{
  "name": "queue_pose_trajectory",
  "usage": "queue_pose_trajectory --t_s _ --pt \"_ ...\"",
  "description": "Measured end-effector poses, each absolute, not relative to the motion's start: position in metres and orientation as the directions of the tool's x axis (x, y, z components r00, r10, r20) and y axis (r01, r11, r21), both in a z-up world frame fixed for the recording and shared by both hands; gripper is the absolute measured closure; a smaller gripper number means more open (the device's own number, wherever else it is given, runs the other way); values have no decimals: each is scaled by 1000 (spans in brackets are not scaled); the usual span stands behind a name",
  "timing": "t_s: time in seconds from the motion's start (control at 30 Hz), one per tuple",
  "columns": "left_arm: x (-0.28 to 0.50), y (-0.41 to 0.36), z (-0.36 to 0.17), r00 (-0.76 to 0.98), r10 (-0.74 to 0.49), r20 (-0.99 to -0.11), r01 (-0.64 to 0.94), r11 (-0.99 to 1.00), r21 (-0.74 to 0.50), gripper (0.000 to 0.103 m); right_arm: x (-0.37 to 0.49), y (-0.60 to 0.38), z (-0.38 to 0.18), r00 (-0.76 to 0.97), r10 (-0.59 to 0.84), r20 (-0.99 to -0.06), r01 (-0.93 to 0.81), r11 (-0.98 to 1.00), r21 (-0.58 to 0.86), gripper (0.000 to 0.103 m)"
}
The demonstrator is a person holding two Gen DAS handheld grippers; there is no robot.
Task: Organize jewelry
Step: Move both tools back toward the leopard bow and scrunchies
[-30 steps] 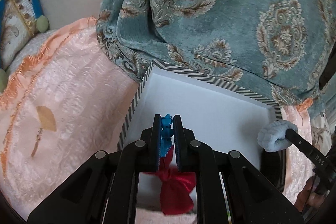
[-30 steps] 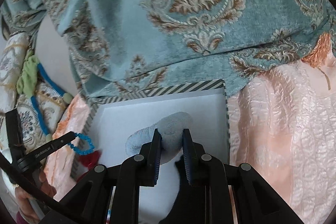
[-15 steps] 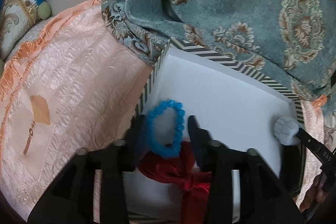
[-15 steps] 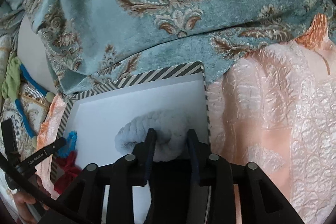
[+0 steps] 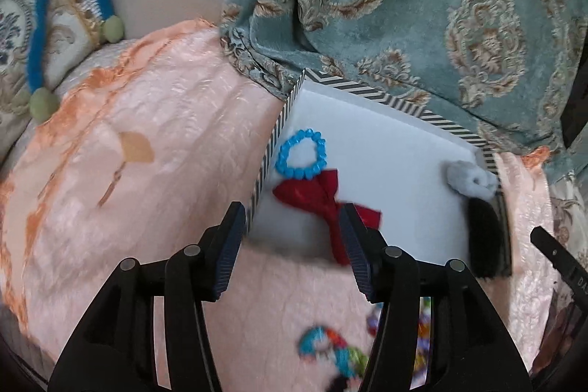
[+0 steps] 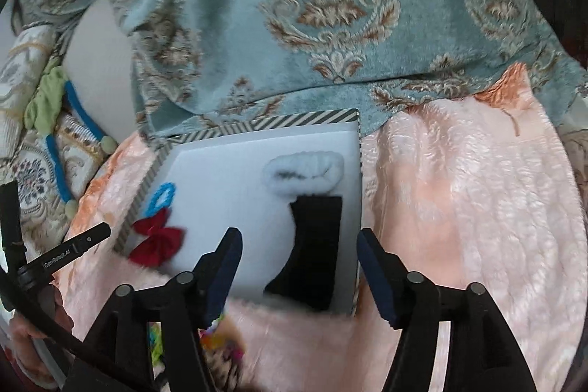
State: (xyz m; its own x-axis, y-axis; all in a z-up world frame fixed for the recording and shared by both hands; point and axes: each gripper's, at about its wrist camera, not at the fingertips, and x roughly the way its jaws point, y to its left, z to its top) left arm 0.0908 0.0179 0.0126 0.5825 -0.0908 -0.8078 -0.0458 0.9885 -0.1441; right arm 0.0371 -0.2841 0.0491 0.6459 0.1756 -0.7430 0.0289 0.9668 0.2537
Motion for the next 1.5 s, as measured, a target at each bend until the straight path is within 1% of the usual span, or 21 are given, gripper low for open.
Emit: queue_pose_trajectory --t_s 0.13,0.4,0.67,0.83,0.97,1.17,1.27,1.5 --pt "55 11 27 613 -73 -787 -45 991 -127 50 8 -266 59 664 141 -735 12 980 198 37" --pt "-5 1 44 668 -36 -743 -23 997 -68 50 -39 -246 70 685 147 -713 -18 982 186 35" --pt "-35 -5 49 692 -34 -721 -7 999 -53 50 -62 -232 75 690 151 -708 -57 986 155 34" --pt "-44 -1 45 673 -59 -737 4 997 -76 50 -74 -236 77 700 165 -695 -67 984 166 34" --pt "-48 2 40 655 -77 -752 8 995 -95 50 -80 -241 72 690 173 -703 -64 982 179 34" --pt "-50 5 29 615 -115 -780 25 992 -126 50 -81 -247 55 648 188 -738 -67 979 190 34" --pt "-50 8 18 573 -160 -804 43 985 -165 50 -79 -250 41 618 183 -765 -65 981 182 34" --pt "-52 2 -10 484 -201 -851 88 979 -182 50 -71 -252 9 558 169 -813 -52 984 169 34"
